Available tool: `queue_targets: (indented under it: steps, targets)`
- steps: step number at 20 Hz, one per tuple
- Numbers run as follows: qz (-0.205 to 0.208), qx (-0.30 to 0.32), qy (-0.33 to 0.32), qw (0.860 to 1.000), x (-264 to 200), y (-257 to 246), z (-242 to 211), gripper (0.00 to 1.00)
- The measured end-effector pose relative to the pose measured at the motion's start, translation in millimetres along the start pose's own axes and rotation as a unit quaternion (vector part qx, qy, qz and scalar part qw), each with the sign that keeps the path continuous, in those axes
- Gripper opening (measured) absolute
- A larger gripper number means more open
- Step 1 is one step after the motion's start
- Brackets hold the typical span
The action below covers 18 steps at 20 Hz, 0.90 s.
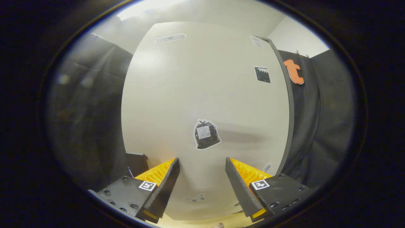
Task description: Open the shoe cabinet door, grab the shoes and put them into the shoe cabinet, then close the shoe cabinet door.
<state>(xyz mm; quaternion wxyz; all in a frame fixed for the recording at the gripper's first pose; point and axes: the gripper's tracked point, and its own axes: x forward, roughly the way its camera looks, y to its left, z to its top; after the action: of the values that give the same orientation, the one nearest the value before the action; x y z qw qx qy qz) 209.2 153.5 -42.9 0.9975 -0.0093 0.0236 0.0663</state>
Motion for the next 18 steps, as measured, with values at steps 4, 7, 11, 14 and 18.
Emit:
queue_targets:
  steps: [4, 7, 11, 14, 18]
  targets:
    - [-0.013, -0.007, -0.002, 1.0, 10.0, 1.2, -3.8, 0.93]
    - [-0.024, -0.003, -0.002, 1.0, 6.0, 1.8, -1.2, 0.93]
    - [-0.044, 0.003, -0.003, 0.999, 4.2, 1.9, -0.5, 0.93]
    - [-0.06, 0.008, -0.002, 0.998, 2.5, 2.0, 0.0, 0.93]
    - [-0.077, 0.003, -0.002, 0.997, 3.4, 3.2, -1.1, 0.93]
